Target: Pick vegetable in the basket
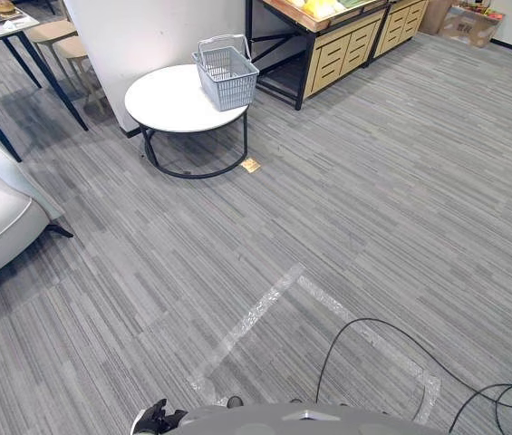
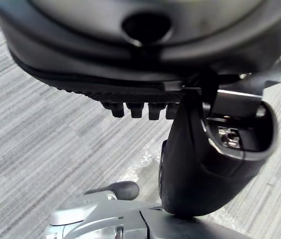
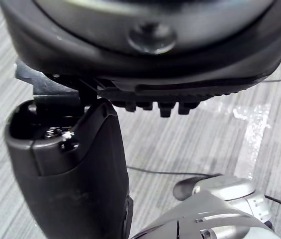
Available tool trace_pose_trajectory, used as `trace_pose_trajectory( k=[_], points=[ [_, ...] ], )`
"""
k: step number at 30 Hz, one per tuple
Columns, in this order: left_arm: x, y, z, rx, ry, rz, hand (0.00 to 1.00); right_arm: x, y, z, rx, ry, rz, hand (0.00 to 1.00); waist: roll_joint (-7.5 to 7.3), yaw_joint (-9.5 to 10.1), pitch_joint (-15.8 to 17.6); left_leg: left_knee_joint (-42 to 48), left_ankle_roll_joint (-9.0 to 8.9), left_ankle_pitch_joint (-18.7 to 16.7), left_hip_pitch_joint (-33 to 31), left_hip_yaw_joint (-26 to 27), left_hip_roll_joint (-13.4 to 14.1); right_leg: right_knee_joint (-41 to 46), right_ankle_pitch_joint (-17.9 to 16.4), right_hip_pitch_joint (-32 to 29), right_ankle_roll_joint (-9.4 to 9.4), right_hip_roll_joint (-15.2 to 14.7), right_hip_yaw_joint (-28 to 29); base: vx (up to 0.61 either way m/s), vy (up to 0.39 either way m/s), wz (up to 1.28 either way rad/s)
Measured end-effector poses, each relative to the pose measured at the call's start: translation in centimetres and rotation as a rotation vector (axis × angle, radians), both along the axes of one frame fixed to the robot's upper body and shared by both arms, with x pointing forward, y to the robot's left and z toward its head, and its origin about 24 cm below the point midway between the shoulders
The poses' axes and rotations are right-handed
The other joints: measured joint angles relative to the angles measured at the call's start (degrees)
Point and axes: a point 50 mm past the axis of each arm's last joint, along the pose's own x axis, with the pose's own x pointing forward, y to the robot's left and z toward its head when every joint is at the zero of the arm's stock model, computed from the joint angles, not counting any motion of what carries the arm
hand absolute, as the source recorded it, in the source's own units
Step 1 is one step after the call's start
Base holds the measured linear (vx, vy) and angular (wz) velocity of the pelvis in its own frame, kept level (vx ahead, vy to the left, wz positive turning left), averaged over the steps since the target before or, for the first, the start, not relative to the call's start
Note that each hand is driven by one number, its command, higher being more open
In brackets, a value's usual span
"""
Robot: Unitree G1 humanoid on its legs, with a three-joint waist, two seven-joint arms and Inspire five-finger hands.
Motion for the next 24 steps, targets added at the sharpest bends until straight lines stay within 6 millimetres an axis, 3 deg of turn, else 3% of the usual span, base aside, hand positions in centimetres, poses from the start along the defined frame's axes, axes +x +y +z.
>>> trace_pose_trajectory(
  k=[16,24],
  points=[
    [-0.07,0.08,0.01,0.007,0.003,-0.006,1.0,0.03,0.1,0.0,-0.012,0.004,0.044,1.0,-0.3,-0.04,0.8,-0.3,-0.22,0.3,0.7,-0.1,0.1,-0.4,0.1,0.7,0.7,-0.1,-1.3,-0.07,-0.02,0.01],
    [-0.16,0.17,0.0,0.011,0.008,-0.004,1.0,0.27,0.18,0.01,-0.012,-0.003,0.054,1.0,-0.6,-0.12,0.7,-0.3,-0.08,0.4,0.9,-0.1,0.1,-1.1,0.5,1.6,0.12,0.0,-1.5,0.03,-0.024,0.0]
  ],
)
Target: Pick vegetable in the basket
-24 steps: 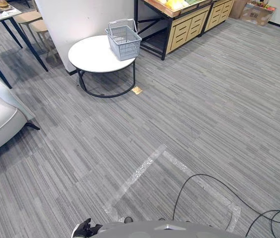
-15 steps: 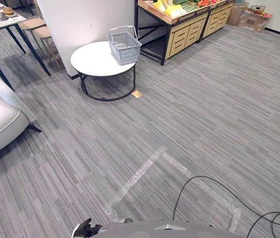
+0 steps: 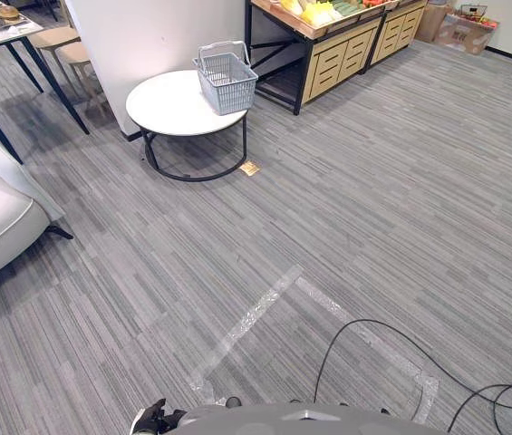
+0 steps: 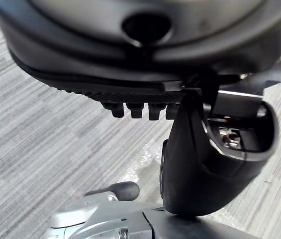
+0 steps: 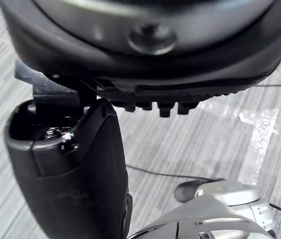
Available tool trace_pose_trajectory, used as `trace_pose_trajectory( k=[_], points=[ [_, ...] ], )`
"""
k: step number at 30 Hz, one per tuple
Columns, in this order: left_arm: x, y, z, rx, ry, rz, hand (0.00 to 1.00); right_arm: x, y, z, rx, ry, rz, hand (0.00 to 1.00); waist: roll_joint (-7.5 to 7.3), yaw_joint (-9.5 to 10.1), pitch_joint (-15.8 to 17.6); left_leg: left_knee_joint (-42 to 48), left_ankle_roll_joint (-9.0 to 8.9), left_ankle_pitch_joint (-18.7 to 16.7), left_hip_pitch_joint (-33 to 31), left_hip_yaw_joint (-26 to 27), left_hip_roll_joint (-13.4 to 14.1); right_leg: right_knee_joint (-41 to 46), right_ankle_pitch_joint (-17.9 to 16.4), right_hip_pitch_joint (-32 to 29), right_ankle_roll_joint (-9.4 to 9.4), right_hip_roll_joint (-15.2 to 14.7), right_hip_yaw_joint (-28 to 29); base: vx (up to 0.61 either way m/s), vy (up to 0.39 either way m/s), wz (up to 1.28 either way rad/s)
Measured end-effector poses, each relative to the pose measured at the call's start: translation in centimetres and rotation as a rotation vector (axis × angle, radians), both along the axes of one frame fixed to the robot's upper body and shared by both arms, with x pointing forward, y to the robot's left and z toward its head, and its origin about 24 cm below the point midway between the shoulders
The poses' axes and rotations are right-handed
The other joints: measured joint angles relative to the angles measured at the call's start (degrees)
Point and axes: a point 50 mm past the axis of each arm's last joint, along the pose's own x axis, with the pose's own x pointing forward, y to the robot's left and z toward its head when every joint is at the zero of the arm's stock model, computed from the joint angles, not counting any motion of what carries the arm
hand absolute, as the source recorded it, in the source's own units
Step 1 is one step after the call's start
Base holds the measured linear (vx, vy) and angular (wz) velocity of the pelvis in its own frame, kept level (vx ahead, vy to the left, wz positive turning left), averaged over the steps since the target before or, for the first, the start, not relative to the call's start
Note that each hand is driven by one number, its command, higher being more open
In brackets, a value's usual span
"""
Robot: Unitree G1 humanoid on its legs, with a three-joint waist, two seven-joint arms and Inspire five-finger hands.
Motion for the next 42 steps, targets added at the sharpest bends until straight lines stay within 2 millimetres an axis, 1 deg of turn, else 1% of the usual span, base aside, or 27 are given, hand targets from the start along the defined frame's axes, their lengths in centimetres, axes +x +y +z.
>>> trace_pose_trajectory(
  k=[2,8,9,17,21,27,32,33,35,37,39,40,42],
  points=[
    [0.04,0.03,0.01,0.001,-0.001,0.0,1.0,0.18,0.02,-0.02,0.002,-0.001,0.002,1.0,0.0,-0.01,0.6,0.0,-0.04,0.0,0.8,0.0,0.0,-0.1,0.0,0.8,0.0,0.0,-0.3,0.0,-0.04,0.05],
    [0.02,0.02,0.0,0.001,0.0,0.001,1.0,0.22,-0.01,-0.03,0.002,0.002,0.003,1.0,0.12,0.0,0.6,0.0,-0.14,0.0,1.0,0.0,0.2,0.2,0.0,1.1,0.02,0.1,-0.4,-0.06,-0.033,0.01],
    [0.02,0.02,0.0,0.001,0.0,0.001,1.0,0.21,-0.01,-0.03,0.002,0.002,0.003,1.0,0.39,0.0,0.8,0.0,-0.17,0.1,1.1,0.1,0.2,0.3,0.0,1.1,0.03,0.1,-0.4,-0.07,-0.015,0.0],
    [-0.01,0.06,0.0,0.002,0.0,0.005,1.0,0.18,0.03,-0.04,0.003,0.004,0.003,1.0,0.29,0.01,0.9,0.0,-0.37,0.0,1.1,0.1,0.1,0.1,-0.1,0.7,0.39,0.0,-0.3,-0.06,-0.012,0.0],
    [0.01,0.06,0.0,0.002,0.0,0.005,1.0,0.23,0.03,-0.04,0.004,0.002,0.003,1.0,0.02,0.01,0.9,0.0,-0.17,0.1,1.5,0.2,0.1,-0.2,0.3,1.3,0.04,0.0,-0.3,0.0,0.0,0.0],
    [0.07,0.06,0.0,0.0,-0.002,0.012,1.0,0.3,0.0,-0.03,0.009,-0.002,-0.006,1.0,-0.04,0.04,1.7,0.0,-0.48,-0.1,2.8,0.4,0.2,-0.1,0.2,2.6,-0.08,0.1,-0.1,-0.01,-0.009,-0.01],
    [0.08,0.07,0.0,-0.002,-0.004,0.021,1.0,0.33,-0.01,-0.03,0.009,-0.003,-0.007,1.0,0.0,0.1,1.9,0.0,-0.6,-0.2,2.7,1.3,0.3,0.8,0.0,1.8,-0.3,0.1,0.6,-0.06,-0.017,-0.08],
    [0.07,0.08,0.01,-0.002,-0.004,0.023,1.0,0.3,0.0,-0.03,0.009,-0.003,-0.007,1.0,0.01,0.13,2.0,0.0,-0.86,-0.6,2.4,1.7,0.4,1.7,-0.4,0.9,-0.4,0.1,1.0,-0.07,-0.006,-0.16],
    [0.06,0.1,0.02,-0.004,-0.008,0.035,1.0,0.45,0.01,0.0,0.008,-0.009,-0.008,1.0,-0.24,0.16,1.7,0.0,-0.72,-0.8,1.3,2.3,0.4,3.3,-0.9,-1.3,-0.63,0.2,1.8,-0.04,0.004,-0.19],
    [-0.01,0.19,0.03,-0.006,-0.01,0.057,1.0,0.47,0.04,0.01,0.01,-0.016,-0.032,1.0,-0.29,0.15,1.7,0.0,-0.46,-1.0,0.4,3.0,0.3,6.5,-2.2,-3.5,-0.56,-0.1,2.1,0.02,0.008,-0.11],
    [-0.15,0.33,0.05,-0.006,-0.011,0.08,1.0,0.38,0.07,-0.01,0.015,-0.017,-0.053,1.0,-0.55,0.1,1.9,0.2,-0.16,-1.2,0.6,3.0,0.0,8.8,-3.6,-4.3,-0.35,-0.5,2.1,0.05,0.009,0.02],
    [-0.2,0.46,0.07,-0.003,-0.011,0.089,1.0,0.04,0.2,-0.07,0.021,-0.006,-0.071,1.0,-0.91,0.11,1.9,0.5,0.06,-1.6,0.9,2.7,-0.3,11.1,-5.0,-4.8,-0.26,-1.1,1.9,0.09,0.01,0.13],
    [-0.02,0.72,0.14,0.0,-0.021,0.103,1.0,-0.08,0.42,-0.12,0.029,-0.003,-0.094,1.0,-1.56,0.16,2.6,4.3,0.45,-4.0,0.6,2.2,-0.9,14.6,-7.3,-4.7,0.54,-2.3,1.4,0.1,0.008,0.17]
  ],
)
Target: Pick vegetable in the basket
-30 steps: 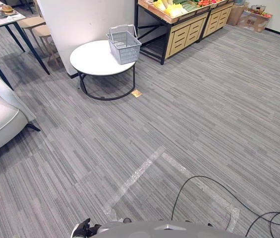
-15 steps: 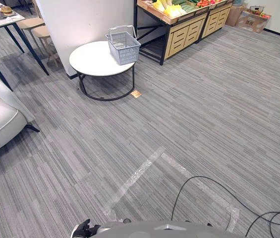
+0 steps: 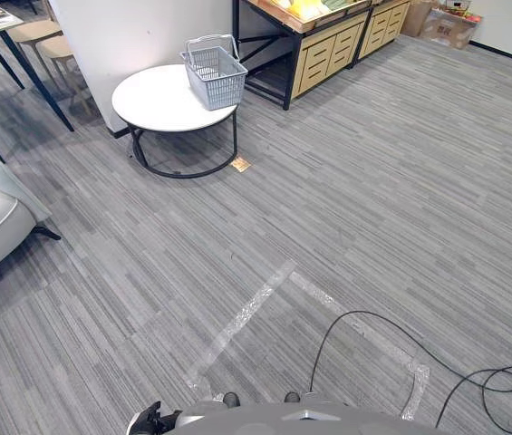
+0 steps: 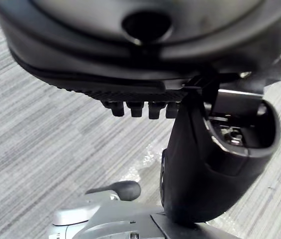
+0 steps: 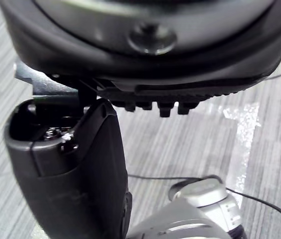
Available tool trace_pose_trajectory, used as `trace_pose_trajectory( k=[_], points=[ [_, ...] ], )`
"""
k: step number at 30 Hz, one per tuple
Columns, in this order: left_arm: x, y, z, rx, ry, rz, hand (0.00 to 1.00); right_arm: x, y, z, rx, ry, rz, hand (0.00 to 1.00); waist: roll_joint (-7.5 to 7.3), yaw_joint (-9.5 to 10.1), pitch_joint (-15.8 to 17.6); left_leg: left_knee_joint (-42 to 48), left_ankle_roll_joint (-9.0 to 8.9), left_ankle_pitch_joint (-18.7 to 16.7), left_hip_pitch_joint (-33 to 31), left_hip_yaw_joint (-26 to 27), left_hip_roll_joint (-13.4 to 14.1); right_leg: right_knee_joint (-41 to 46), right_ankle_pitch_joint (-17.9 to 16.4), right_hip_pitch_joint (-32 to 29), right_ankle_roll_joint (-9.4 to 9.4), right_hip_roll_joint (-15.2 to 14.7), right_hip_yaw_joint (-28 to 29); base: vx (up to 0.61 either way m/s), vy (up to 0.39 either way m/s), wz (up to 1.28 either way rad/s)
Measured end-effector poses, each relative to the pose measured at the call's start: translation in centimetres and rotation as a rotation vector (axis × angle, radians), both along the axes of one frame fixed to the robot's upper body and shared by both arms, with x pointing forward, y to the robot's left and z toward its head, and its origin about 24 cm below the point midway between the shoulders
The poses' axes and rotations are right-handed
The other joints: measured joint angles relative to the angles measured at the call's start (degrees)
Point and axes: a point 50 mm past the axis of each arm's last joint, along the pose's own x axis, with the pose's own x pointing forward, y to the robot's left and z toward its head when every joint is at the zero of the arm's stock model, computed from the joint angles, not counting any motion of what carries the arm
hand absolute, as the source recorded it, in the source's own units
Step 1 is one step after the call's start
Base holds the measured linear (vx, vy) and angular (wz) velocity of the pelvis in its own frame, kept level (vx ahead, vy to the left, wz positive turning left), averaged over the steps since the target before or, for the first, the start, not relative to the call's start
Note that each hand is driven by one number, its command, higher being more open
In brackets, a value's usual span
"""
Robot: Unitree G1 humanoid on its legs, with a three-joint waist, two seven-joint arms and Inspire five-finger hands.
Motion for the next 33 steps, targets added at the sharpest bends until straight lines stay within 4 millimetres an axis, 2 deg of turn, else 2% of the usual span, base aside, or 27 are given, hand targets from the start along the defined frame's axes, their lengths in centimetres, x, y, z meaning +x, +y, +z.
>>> trace_pose_trajectory(
  k=[2,3,4,5,6,8,10,11,13,15,16,17,18,19,20,21,22,23,24,25,26,27,28,29,31,33],
  points=[
    [0.0,0.1,0.0,-0.002,-0.007,0.016,1.0,0.1,-0.2,0.0,-0.001,-0.008,-0.022,1.0,-0.11,0.07,0.1,5.3,0.94,-4.0,-0.6,-0.7,-0.5,6.5,-2.9,-0.8,1.78,-1.9,-1.8,0.07,0.019,0.14],
    [0.1,0.0,0.0,-0.003,-0.009,0.014,1.0,0.0,-0.3,0.1,-0.004,-0.009,-0.03,1.0,0.16,0.09,0.2,6.6,1.5,-5.1,-0.7,-1.0,-0.4,9.6,-3.2,-1.8,2.22,-2.2,-2.1,0.06,0.048,0.17],
    [0.3,-0.2,0.0,-0.006,-0.015,0.016,1.0,0.0,-0.6,0.1,-0.01,-0.018,-0.05,1.0,0.39,-0.08,0.6,8.9,2.27,-7.2,-1.0,-1.4,-0.1,18.4,-3.0,-5.4,2.47,-2.9,-2.7,0.05,0.057,0.23],
    [0.7,-0.1,0.1,-0.004,-0.024,0.015,1.0,0.3,-0.7,0.2,-0.01,-0.037,-0.081,1.0,1.19,-0.05,0.9,12.5,2.68,-9.5,-1.9,-1.9,0.4,29.1,-0.8,-10.1,1.48,-3.7,-2.4,0.05,0.05,0.25],
    [0.8,-0.1,0.1,-0.001,-0.029,0.015,1.0,0.2,-0.7,0.2,-0.007,-0.039,-0.097,1.0,1.16,-0.09,1.1,14.2,2.99,-10.7,-1.9,-2.1,0.9,33.7,0.8,-12.1,0.95,-3.8,-2.2,0.09,0.018,0.23],
    [0.6,0.1,0.1,0.003,-0.029,0.04,1.0,0.1,-0.2,0.2,0.015,-0.058,-0.161,1.0,1.24,0.22,1.2,19.4,2.52,-14.4,-1.5,-2.9,2.3,46.8,0.1,-18.1,0.57,-3.7,-0.8,0.16,0.004,0.15],
    [0.7,0.1,0.1,0.003,-0.032,0.047,1.0,0.3,-0.2,0.2,0.013,-0.072,-0.168,1.0,1.27,0.08,1.2,19.6,1.75,-15.4,-0.8,-3.5,2.6,49.0,-0.6,-21.3,-0.54,-3.8,-0.2,0.23,-0.003,0.12],
    [0.8,0.1,0.1,0.001,-0.035,0.046,1.0,0.3,-0.2,0.2,0.013,-0.073,-0.168,1.0,1.45,-0.21,1.3,18.9,1.36,-15.8,0.3,-4.2,2.9,47.1,-1.4,-22.9,-0.82,-3.6,-0.2,0.35,-0.03,0.2],
    [0.8,-0.2,0.1,-0.001,-0.035,0.047,1.0,-0.1,-0.4,0.2,0.008,-0.063,-0.172,1.0,2.31,-0.34,1.5,15.6,0.57,-15.7,3.1,-4.7,4.2,37.1,-2.3,-23.6,-0.77,-1.7,-0.1,0.36,-0.058,0.22],
    [1.0,-0.3,0.1,-0.003,-0.042,0.046,1.0,-0.6,-0.5,0.2,0.007,-0.052,-0.174,1.0,3.11,-0.71,1.5,11.8,-1.69,-15.6,5.9,-5.5,5.8,21.5,-1.0,-24.1,0.53,0.7,0.5,0.48,-0.144,0.31],
    [1.0,-0.3,0.1,-0.003,-0.049,0.052,1.0,-0.9,-0.4,0.2,0.011,-0.048,-0.187,1.0,3.24,-1.32,1.6,10.1,-2.85,-16.1,7.7,-6.1,6.6,15.5,0.1,-24.5,1.1,1.3,0.6,0.5,-0.195,0.34],
    [1.0,-0.4,0.1,-0.004,-0.05,0.057,1.0,-0.9,-0.4,0.2,0.012,-0.051,-0.202,1.0,3.3,-1.64,1.6,9.5,-3.71,-16.6,8.5,-6.1,7.0,13.0,1.2,-24.7,0.9,1.4,0.5,0.54,-0.246,0.28],
    [1.0,-0.6,0.1,-0.011,-0.055,0.082,1.0,-1.3,-0.4,0.2,0.012,-0.047,-0.224,1.0,3.56,-1.99,1.6,8.6,-5.45,-17.6,10.1,-5.8,7.8,11.6,7.7,-25.0,0.29,1.4,-0.2,0.58,-0.272,0.1],
    [1.0,-1.2,0.0,-0.029,-0.057,0.101,1.0,-1.3,-0.7,0.3,0.011,-0.059,-0.245,1.0,4.72,-1.85,1.5,7.9,-6.46,-17.8,11.2,-5.3,9.3,14.5,8.7,-25.6,-2.44,2.2,-1.6,0.67,-0.345,0.03],
    [1.8,-1.6,0.0,-0.046,-0.087,0.106,1.0,-1.0,-1.0,0.4,0.002,-0.08,-0.248,1.0,5.55,-1.92,1.3,7.8,-8.14,-17.2,11.2,-3.9,10.5,19.7,4.5,-28.0,-3.75,2.8,-2.2,0.56,-0.305,-0.04],
    [2.2,-1.8,0.1,-0.05,-0.101,0.103,1.0,-0.7,-1.1,0.5,-0.004,-0.094,-0.246,1.0,5.76,-2.03,1.5,7.8,-8.82,-16.8,11.3,-3.2,10.9,22.4,2.6,-29.2,-4.36,2.8,-2.5,0.51,-0.32,0.04],
    [2.9,-2.2,0.2,-0.058,-0.125,0.099,1.0,-0.3,-1.4,0.7,-0.014,-0.116,-0.244,1.0,6.59,-3.0,1.6,8.9,-9.41,-16.5,10.9,-2.4,12.2,26.3,-1.1,-30.5,-5.47,3.1,-3.6,0.5,-0.329,0.18],
    [3.1,-2.3,0.2,-0.065,-0.137,0.127,1.0,-0.1,-1.5,0.7,-0.013,-0.127,-0.252,1.0,7.08,-3.94,1.3,12.4,-9.48,-16.4,9.8,-2.4,13.5,28.4,-4.7,-30.4,-6.03,3.5,-4.8,0.61,-0.392,0.21],
    [3.0,-2.3,0.2,-0.07,-0.141,0.154,1.0,-0.1,-1.6,0.7,-0.009,-0.135,-0.274,1.0,7.33,-4.35,1.1,17.9,-9.49,-16.0,8.0,-2.3,14.5,29.1,-6.8,-29.3,-6.61,4.2,-5.3,0.62,-0.387,0.16],
    [3.0,-2.1,0.2,-0.076,-0.152,0.194,1.0,-0.2,-1.7,0.7,-0.008,-0.136,-0.295,1.0,7.39,-4.56,1.1,28.9,-8.34,-13.2,4.5,-2.7,16.3,28.5,-8.8,-26.5,-7.55,5.2,-5.8,0.52,-0.317,0.05],
    [3.0,-2.1,0.2,-0.081,-0.154,0.216,1.0,-0.3,-1.7,0.7,-0.007,-0.134,-0.301,1.0,7.47,-4.65,1.1,35.6,-7.74,-10.1,1.9,-3.2,17.4,27.3,-9.3,-24.3,-7.99,5.7,-6.0,0.52,-0.305,-0.01],
    [2.8,-2.1,0.2,-0.089,-0.157,0.254,1.0,-0.5,-1.8,0.7,-0.014,-0.127,-0.299,1.0,7.3,-4.29,1.2,49.2,-7.16,-6.0,-3.8,-3.9,20.0,23.5,-9.6,-19.6,-8.57,7.4,-6.0,0.4,-0.23,-0.04],
    [2.8,-2.1,0.2,-0.097,-0.16,0.267,1.0,-0.6,-2.0,0.7,-0.018,-0.12,-0.296,1.0,7.58,-4.03,1.1,55.1,-7.17,-6.1,-6.1,-3.6,21.4,21.1,-9.3,-16.9,-9.06,8.1,-6.0,0.55,-0.292,-0.15],
    [2.7,-1.8,0.2,-0.104,-0.169,0.291,1.0,-1.0,-1.9,0.6,-0.018,-0.09,-0.269,1.0,6.72,-3.04,1.3,63.5,-6.48,-6.8,-9.6,-1.3,22.5,15.2,-8.6,-9.6,-9.62,8.7,-5.3,0.42,-0.213,-0.14],
    [2.8,-1.6,0.4,-0.101,-0.192,0.307,1.0,-1.1,-2.1,0.5,-0.027,-0.065,-0.219,1.0,5.92,-1.96,1.0,65.6,-4.96,-8.3,-12.9,2.6,22.6,8.6,-7.5,-2.3,-9.45,8.6,-3.8,0.41,-0.149,-0.22],
    [3.4,-1.4,0.6,-0.101,-0.221,0.31,1.0,-0.1,-2.1,0.6,-0.026,-0.077,-0.2,1.0,5.73,-1.54,1.1,63.0,-5.09,-10.6,-17.6,5.0,22.1,3.9,-7.0,3.0,-8.86,8.4,-2.8,0.48,-0.054,-0.17]
  ],
)
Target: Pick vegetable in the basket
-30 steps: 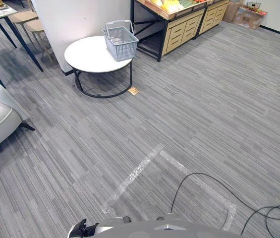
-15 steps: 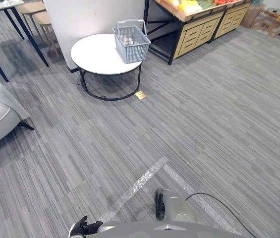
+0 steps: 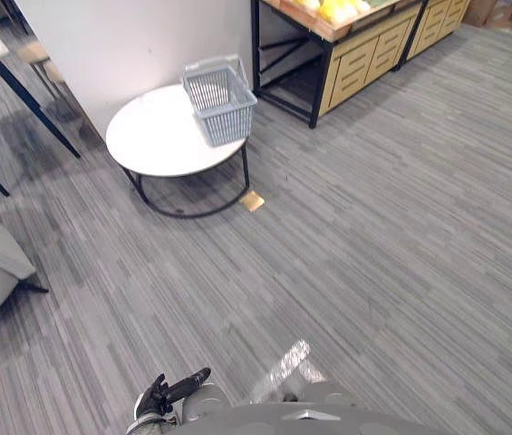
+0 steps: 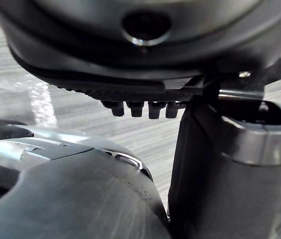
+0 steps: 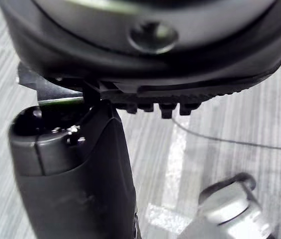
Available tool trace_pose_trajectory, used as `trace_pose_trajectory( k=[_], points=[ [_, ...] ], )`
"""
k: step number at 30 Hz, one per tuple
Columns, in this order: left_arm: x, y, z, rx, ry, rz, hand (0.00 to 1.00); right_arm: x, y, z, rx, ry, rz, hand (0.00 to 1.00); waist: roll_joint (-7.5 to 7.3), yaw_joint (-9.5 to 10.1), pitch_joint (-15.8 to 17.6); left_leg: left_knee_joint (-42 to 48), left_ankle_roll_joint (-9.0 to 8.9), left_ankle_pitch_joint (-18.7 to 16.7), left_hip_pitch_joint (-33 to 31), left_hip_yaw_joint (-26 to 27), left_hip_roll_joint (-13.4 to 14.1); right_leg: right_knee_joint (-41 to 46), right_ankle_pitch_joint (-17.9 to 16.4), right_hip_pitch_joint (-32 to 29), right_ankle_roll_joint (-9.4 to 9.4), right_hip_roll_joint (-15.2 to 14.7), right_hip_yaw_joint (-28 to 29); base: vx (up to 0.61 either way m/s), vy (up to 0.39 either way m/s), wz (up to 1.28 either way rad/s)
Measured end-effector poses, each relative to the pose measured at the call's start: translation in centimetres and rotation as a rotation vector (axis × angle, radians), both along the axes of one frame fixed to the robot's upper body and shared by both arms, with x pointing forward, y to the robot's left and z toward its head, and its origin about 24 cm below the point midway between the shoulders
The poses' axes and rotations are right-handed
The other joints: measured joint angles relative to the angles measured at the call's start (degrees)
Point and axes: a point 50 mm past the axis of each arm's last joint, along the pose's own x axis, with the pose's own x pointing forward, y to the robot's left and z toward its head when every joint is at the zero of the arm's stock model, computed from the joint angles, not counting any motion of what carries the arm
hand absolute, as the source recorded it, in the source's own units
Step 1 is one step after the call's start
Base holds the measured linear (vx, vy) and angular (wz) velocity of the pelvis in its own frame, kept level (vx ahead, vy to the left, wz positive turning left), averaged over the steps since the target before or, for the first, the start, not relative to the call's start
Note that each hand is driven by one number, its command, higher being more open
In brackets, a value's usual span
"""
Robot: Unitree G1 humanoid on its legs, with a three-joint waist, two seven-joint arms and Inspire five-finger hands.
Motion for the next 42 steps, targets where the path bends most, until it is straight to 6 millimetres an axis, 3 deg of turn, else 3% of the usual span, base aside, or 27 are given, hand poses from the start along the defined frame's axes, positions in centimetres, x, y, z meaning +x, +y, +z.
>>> trace_pose_trajectory(
  k=[2,3,4,5,6,7,9,12,14,17,19,23,26,28,29,30,31,33,35,37,40,42],
  points=[
    [0.5,0.4,0.2,-0.001,-0.037,0.035,1.0,1.3,0.3,0.0,0.008,-0.016,0.014,1.0,-1.08,0.45,0.6,-7.1,0.22,-3.0,-4.0,2.1,-2.8,-3.0,0.2,4.0,0.64,-1.4,1.0,0.36,0.027,-0.19],
    [1.1,0.5,0.3,-0.008,-0.058,0.049,1.0,2.2,0.5,0.0,0.013,-0.035,0.02,1.0,-1.71,1.29,1.0,-15.2,0.2,-3.1,-5.9,3.3,-5.5,-3.2,0.2,5.4,2.07,-3.0,1.3,0.36,0.062,-0.34],
    [1.5,0.4,0.4,-0.008,-0.064,0.047,1.0,2.7,0.6,0.1,0.014,-0.045,0.034,1.0,-1.91,1.77,1.1,-25.1,0.18,-0.9,-7.4,2.8,-8.6,-3.5,0.0,6.7,3.59,-4.2,1.6,0.43,0.1,-0.34],
    [1.5,0.3,0.4,-0.004,-0.059,0.035,1.0,2.8,0.7,0.1,0.008,-0.042,0.065,1.0,-1.77,1.89,1.1,-33.4,0.29,3.6,-7.8,1.4,-10.8,-3.9,-0.1,8.1,4.65,-4.4,1.7,0.45,0.15,-0.35],
    [1.4,0.0,0.3,0.002,-0.049,0.018,1.0,2.9,0.3,0.2,-0.02,-0.034,0.137,1.0,-0.65,2.17,1.1,-43.5,2.37,16.0,-7.9,-2.6,-12.0,-4.5,-1.2,10.4,6.48,-3.6,2.4,0.4,0.162,-0.32],
    [1.7,0.6,0.4,0.014,-0.058,0.018,1.0,3.2,0.4,0.2,-0.021,-0.035,0.154,1.0,-1.14,2.74,1.2,-43.2,4.75,15.6,-7.4,-2.2,-13.1,-4.9,-1.6,11.3,6.82,-4.2,3.1,0.41,0.169,-0.24],
    [3.2,1.3,0.9,0.061,-0.081,-0.031,1.0,3.4,1.5,0.1,-0.004,-0.034,0.192,1.0,-3.86,3.08,1.2,-45.6,4.24,14.6,-7.2,-1.7,-14.6,-6.7,1.2,10.1,6.68,-5.4,4.7,0.35,0.162,-0.05],
    [2.9,1.6,0.8,0.064,-0.059,-0.027,1.0,3.4,1.7,0.0,0.014,-0.035,0.167,1.0,-4.52,3.13,1.3,-44.1,6.17,12.7,-6.5,0.3,-15.0,-6.5,3.3,9.9,6.87,-6.8,6.9,0.3,0.173,-0.25],
    [2.4,1.5,0.5,0.055,-0.031,-0.025,1.0,3.5,1.9,-0.1,0.027,-0.042,0.146,1.0,-4.57,3.22,1.0,-42.9,6.34,10.8,-5.9,2.5,-15.0,-6.8,4.2,9.8,6.53,-8.4,8.2,0.18,0.079,-0.52],
    [2.0,1.4,0.3,0.049,-0.01,-0.025,1.0,3.5,1.6,-0.1,0.028,-0.037,0.141,1.0,-4.35,3.2,0.1,-42.1,6.25,8.8,-6.1,4.6,-14.7,-7.4,5.4,8.8,8.26,-9.9,11.2,0.16,0.059,-0.51],
    [1.9,1.5,0.3,0.05,-0.002,-0.028,1.0,3.3,1.6,-0.1,0.03,-0.016,0.157,1.0,-4.48,3.25,-0.5,-42.2,6.21,8.3,-6.1,5.2,-14.7,-7.1,6.1,7.9,8.3,-10.3,12.3,0.17,0.048,-0.42],
    [1.7,2.0,0.4,0.071,0.016,-0.072,1.0,2.7,2.1,-0.3,0.052,-0.009,0.1,1.0,-5.84,3.25,-1.8,-44.5,6.59,7.9,-3.3,5.9,-15.4,5.9,8.4,1.5,8.88,-10.6,13.8,0.19,0.065,-0.21],
    [1.2,2.2,0.3,0.085,0.035,-0.1,1.0,1.8,2.3,-0.5,0.075,-0.009,0.007,1.0,-6.54,3.15,-2.1,-46.5,7.21,7.2,1.7,5.9,-16.5,18.3,13.4,-1.9,9.32,-10.5,13.4,0.13,0.051,0.0],
    [0.9,2.2,0.3,0.084,0.046,-0.101,1.0,1.4,2.3,-0.5,0.082,-0.009,-0.024,1.0,-6.22,3.06,-2.2,-47.9,7.17,4.6,4.2,5.8,-17.0,24.8,16.5,-4.2,10.39,-11.6,10.6,0.09,0.061,-0.07],
    [0.8,2.4,0.2,0.084,0.058,-0.101,1.0,1.4,2.4,-0.5,0.084,-0.01,-0.028,1.0,-6.99,3.12,-2.3,-48.4,7.04,3.8,5.4,5.5,-17.6,27.3,18.5,-4.9,10.8,-13.1,8.3,0.08,0.06,-0.11],
    [0.4,2.4,0.2,0.086,0.071,-0.096,1.0,1.2,2.8,-0.6,0.094,-0.007,-0.051,1.0,-6.75,3.06,-2.2,-50.0,7.1,3.4,7.9,5.4,-18.1,30.8,21.0,-5.9,10.42,-14.8,5.6,0.12,0.051,-0.17],
    [0.0,2.4,0.1,0.088,0.081,-0.091,1.0,1.2,2.6,-0.6,0.091,-0.015,-0.075,1.0,-6.7,2.7,-2.2,-51.1,7.33,3.1,9.9,5.5,-18.1,35.1,15.1,-8.0,9.01,-15.5,3.5,0.11,0.022,-0.15],
    [-0.4,2.4,0.0,0.088,0.093,-0.089,1.0,1.4,2.6,-0.5,0.094,-0.033,-0.098,1.0,-6.53,1.93,-2.1,-52.6,7.22,2.9,12.3,5.2,-17.6,37.4,6.4,-12.0,8.77,-15.5,-0.2,0.11,-0.025,0.01],
    [-0.8,2.1,-0.1,0.078,0.106,-0.084,1.0,1.6,2.4,-0.4,0.086,-0.053,-0.124,1.0,-5.73,1.25,-2.0,-53.7,6.38,2.4,14.8,4.7,-16.3,32.4,1.9,-15.8,7.13,-13.8,-3.8,0.1,-0.051,0.16],
    [-1.1,1.7,-0.2,0.065,0.108,-0.065,1.0,1.6,2.0,-0.3,0.074,-0.062,-0.14,1.0,-4.64,1.27,-2.0,-54.3,5.24,1.7,16.7,4.3,-14.5,22.6,1.8,-18.3,7.41,-11.4,-4.7,0.15,-0.092,0.21],
    [-1.6,1.3,-0.4,0.047,0.113,-0.012,1.0,1.4,1.7,-0.3,0.059,-0.051,-0.146,1.0,-3.59,1.41,-1.7,-54.7,2.56,0.2,19.4,3.8,-11.7,5.1,5.8,-20.1,8.71,-9.2,-4.8,0.29,-0.175,0.19],
    [-1.8,0.9,-0.5,0.031,0.114,0.04,1.0,0.8,1.4,-0.2,0.048,-0.047,-0.151,1.0,-2.81,1.37,-1.5,-54.7,-0.77,-2.2,22.4,3.1,-9.4,-5.4,12.2,-20.7,8.45,-8.0,-4.6,0.39,-0.212,0.17]
  ],
)
